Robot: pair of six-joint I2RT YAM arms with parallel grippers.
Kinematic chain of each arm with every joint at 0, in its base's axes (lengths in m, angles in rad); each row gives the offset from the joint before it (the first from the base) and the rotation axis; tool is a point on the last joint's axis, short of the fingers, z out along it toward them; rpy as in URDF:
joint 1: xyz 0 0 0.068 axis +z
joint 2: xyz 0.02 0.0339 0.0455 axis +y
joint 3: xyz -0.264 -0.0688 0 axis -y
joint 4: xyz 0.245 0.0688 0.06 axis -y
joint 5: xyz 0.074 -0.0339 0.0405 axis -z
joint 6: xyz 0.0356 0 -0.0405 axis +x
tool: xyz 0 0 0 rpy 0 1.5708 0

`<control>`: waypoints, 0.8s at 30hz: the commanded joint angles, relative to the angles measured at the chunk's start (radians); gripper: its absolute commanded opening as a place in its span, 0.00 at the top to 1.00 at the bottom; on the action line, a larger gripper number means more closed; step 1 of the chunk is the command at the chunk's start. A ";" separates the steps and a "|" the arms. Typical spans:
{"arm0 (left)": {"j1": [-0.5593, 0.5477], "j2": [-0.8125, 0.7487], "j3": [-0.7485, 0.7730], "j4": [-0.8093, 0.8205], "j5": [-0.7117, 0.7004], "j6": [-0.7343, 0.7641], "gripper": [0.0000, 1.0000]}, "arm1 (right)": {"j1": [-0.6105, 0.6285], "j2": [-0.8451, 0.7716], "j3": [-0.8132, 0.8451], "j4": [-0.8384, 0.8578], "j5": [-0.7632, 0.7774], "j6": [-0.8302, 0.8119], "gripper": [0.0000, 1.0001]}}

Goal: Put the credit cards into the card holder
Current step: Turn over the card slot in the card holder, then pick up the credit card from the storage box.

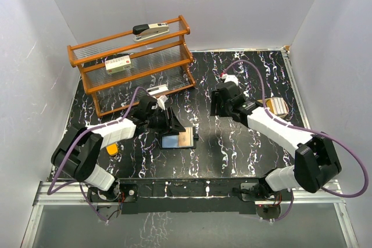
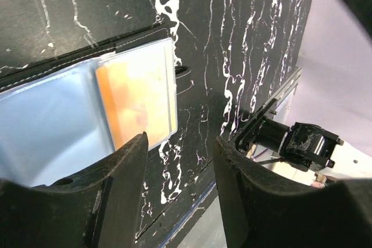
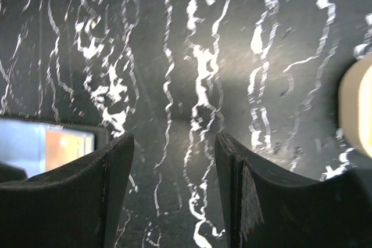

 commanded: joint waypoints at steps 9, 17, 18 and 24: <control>-0.003 -0.204 0.099 -0.322 -0.130 0.193 0.10 | -0.311 0.103 0.187 -0.052 0.134 -0.146 0.42; -0.003 -0.295 0.166 -0.504 -0.152 0.298 0.01 | -0.453 0.205 0.255 -0.115 0.300 -0.265 0.39; -0.003 -0.302 0.170 -0.517 -0.150 0.311 0.01 | -0.469 0.223 0.266 -0.130 0.306 -0.270 0.39; -0.004 -0.336 0.182 -0.585 -0.170 0.388 0.01 | -0.492 0.289 0.274 -0.153 0.387 -0.316 0.37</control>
